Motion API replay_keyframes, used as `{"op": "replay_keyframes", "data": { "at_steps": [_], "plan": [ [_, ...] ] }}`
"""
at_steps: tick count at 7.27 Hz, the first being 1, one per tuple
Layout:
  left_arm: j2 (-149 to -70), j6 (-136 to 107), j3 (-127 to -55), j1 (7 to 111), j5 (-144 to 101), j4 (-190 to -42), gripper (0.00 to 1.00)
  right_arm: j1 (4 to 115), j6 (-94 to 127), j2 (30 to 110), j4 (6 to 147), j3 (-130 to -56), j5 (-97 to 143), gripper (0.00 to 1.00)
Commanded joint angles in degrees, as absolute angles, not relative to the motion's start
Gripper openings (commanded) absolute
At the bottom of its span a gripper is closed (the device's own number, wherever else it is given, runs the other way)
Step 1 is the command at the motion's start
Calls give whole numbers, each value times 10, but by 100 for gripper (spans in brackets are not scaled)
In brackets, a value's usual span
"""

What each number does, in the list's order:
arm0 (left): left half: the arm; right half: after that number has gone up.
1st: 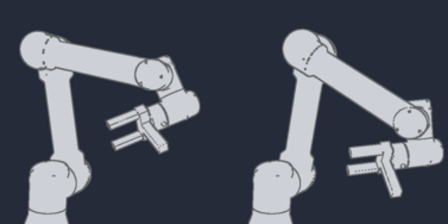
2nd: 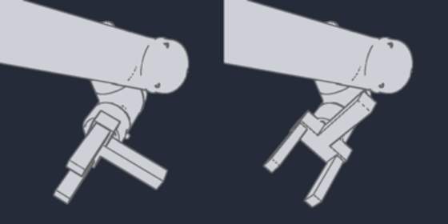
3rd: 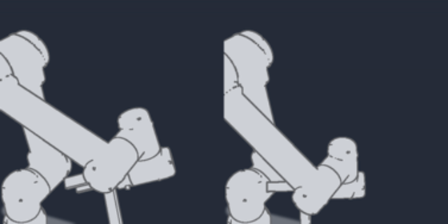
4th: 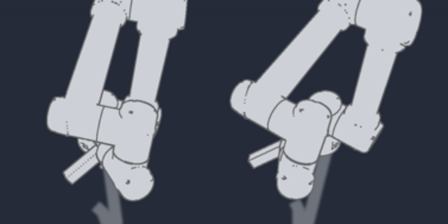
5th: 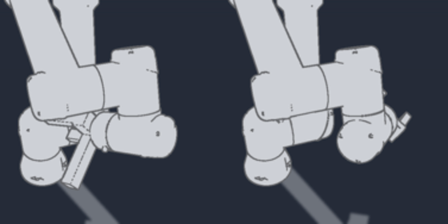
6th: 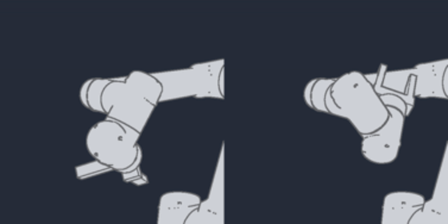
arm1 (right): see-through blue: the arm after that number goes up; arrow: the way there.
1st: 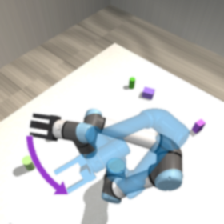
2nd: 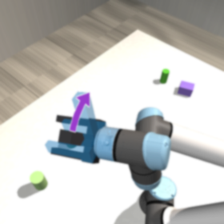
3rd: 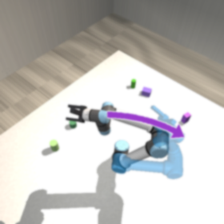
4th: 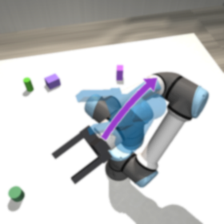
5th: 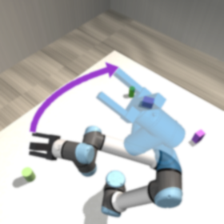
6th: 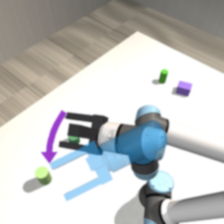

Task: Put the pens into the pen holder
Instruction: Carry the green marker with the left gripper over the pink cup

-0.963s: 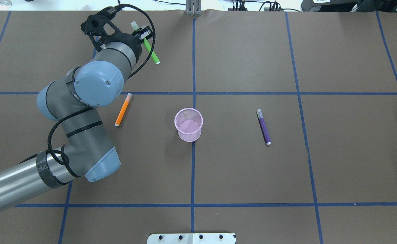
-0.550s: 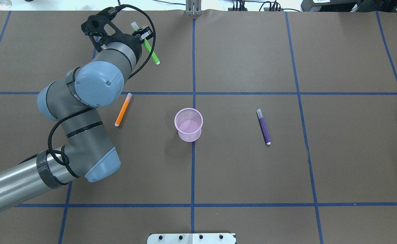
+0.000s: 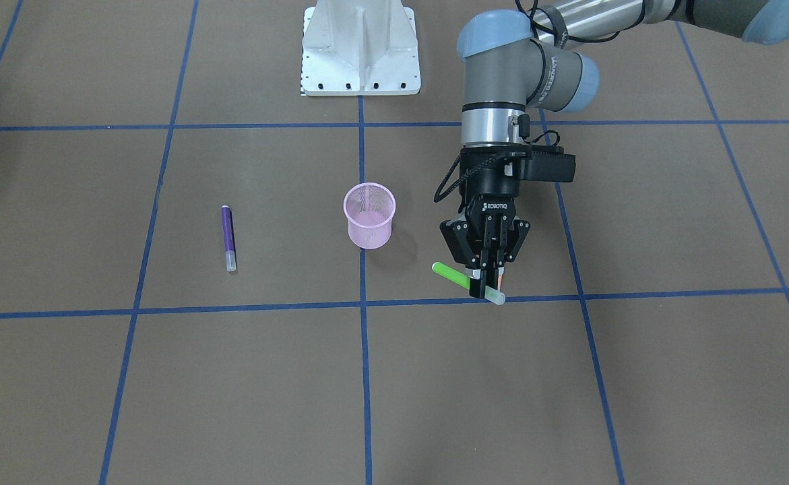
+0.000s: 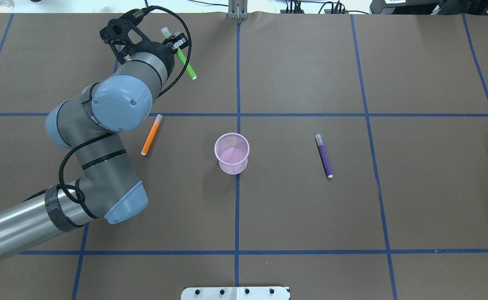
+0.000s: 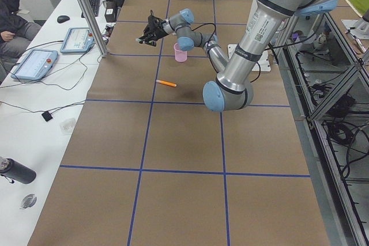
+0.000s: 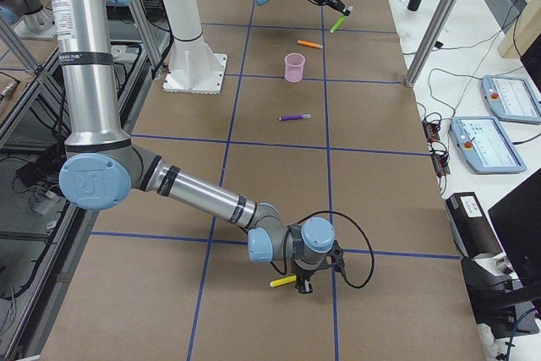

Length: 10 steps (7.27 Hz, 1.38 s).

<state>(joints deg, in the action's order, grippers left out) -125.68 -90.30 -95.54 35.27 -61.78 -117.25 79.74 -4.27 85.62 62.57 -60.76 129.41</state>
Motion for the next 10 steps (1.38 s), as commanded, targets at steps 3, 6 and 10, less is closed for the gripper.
{"op": "replay_keyframes", "data": {
  "at_steps": [3,6,10],
  "plan": [
    [-1256,-903,-956,352,-620,-1172,0,799,-48,855,626,-617,1303,0],
    [-1243,-848,-982,350,-613,-1198,0,839,-43,851,634,-684,1405,0],
    [-1234,-823,-991,237,-458,-1228,0,842,-5,846,754,-834,1406,0]
  ]
}}
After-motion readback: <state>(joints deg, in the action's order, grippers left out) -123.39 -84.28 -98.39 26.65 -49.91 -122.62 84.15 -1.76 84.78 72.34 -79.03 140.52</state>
